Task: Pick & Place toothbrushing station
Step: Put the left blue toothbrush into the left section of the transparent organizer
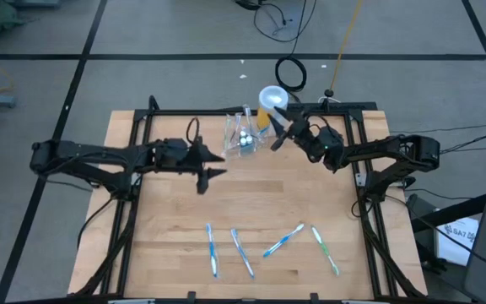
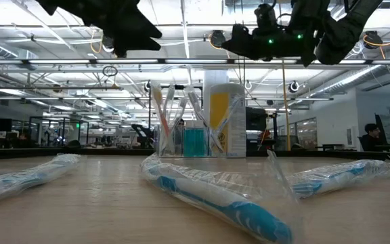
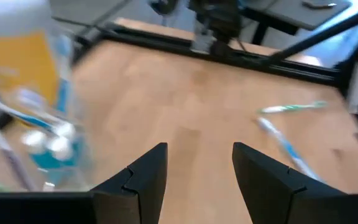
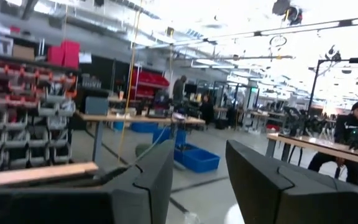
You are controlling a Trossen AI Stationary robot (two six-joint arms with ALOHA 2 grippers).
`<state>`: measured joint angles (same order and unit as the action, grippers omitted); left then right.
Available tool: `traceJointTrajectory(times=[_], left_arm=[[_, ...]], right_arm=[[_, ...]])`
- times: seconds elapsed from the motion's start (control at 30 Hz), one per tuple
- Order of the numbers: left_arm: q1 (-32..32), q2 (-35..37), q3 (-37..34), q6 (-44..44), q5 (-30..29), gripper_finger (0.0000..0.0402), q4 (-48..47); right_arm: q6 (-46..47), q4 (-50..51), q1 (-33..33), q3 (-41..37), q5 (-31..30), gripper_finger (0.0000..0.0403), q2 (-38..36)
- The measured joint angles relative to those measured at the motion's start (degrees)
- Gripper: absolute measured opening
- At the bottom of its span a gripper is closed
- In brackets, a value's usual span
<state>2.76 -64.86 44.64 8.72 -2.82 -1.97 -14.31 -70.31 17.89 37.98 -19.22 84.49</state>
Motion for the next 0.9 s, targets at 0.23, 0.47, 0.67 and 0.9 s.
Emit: traceJointTrajectory(times=[0.23,0.47,0.67,0.9], left_arm=[[-7.23,0.0,0.0,16.47,0.34,0.0189,-3.92],[-16.79,-2.58,0.0,31.04,-1.71,0.0189,-6.46],[-24.76,-9.95,0.0,48.97,-3.23,0.0189,-6.4],[-33.16,-18.44,0.0,73.23,-3.94,0.0189,-7.35]], right_arm=[[0.11,-3.51,0.0,0.0,0.0,0.0139,0.0],[0.14,-4.95,0.0,0.0,0.02,0.0139,0.0],[2.49,-4.93,0.0,0.0,0.07,0.0139,0.0],[9.14,-4.98,0.0,0.0,4.81,0.0139,0.0]])
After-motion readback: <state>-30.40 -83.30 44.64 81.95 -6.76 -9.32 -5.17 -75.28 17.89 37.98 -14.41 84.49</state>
